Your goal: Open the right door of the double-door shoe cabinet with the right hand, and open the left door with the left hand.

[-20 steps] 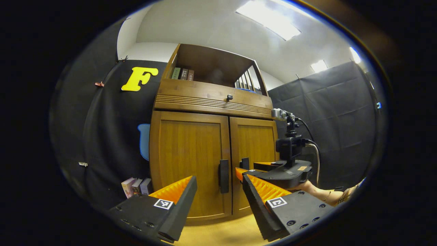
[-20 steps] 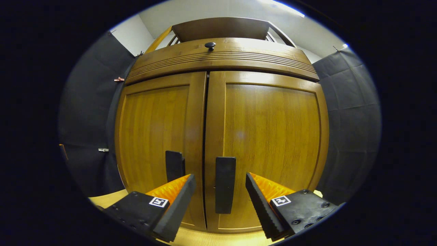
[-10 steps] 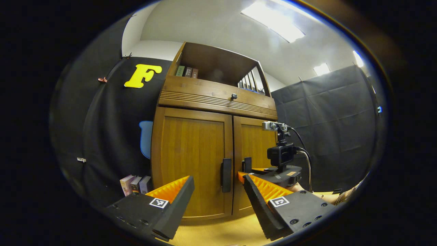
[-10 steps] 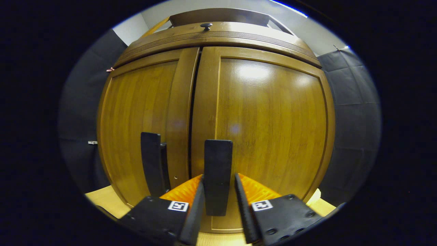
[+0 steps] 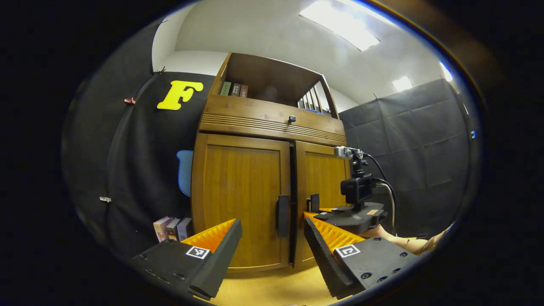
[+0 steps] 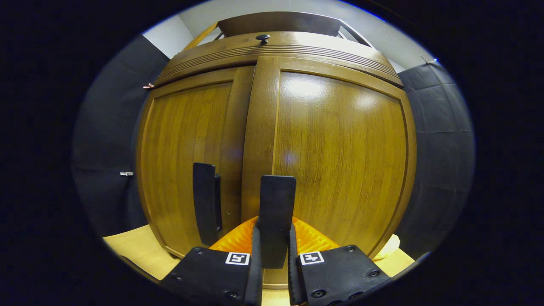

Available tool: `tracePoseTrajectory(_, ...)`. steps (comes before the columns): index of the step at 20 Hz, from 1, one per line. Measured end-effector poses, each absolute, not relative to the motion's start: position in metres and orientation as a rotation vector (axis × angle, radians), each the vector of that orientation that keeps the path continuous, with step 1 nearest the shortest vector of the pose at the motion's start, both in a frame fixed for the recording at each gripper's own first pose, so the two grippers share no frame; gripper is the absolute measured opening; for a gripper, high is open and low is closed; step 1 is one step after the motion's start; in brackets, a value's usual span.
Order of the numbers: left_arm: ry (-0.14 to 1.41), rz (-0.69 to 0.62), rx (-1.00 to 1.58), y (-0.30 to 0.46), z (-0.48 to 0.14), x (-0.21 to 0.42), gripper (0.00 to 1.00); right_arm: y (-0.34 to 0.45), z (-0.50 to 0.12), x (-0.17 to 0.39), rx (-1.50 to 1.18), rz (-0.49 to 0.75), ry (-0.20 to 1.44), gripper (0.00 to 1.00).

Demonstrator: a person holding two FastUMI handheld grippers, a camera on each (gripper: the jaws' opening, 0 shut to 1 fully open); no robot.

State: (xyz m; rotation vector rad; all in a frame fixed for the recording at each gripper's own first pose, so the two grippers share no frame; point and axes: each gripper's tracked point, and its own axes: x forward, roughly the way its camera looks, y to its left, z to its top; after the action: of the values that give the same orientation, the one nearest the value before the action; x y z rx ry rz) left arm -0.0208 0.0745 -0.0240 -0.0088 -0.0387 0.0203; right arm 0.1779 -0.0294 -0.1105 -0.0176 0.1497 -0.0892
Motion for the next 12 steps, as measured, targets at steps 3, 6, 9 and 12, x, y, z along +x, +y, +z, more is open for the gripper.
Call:
tracePoseTrajectory(3, -0.048, 0.024, -0.009, 0.066, -0.020, -0.024, 0.92, -0.031, -0.106, 0.153, -0.022, -0.065, 0.150, 0.24)
tracePoseTrajectory(6, -0.050, 0.050, 0.017, 0.059, -0.019, -0.025, 0.92, -0.035, -0.101, 0.127, -0.032, -0.047, 0.150, 0.24)
tracePoseTrajectory(9, -0.073, 0.089, 0.018, 0.054, -0.017, -0.023, 0.92, -0.042, -0.096, 0.105, -0.038, -0.039, 0.150, 0.24)
tracePoseTrajectory(12, -0.054, 0.079, 0.005, 0.041, -0.020, -0.020, 0.92, -0.049, -0.092, 0.084, -0.038, -0.033, 0.151, 0.24)
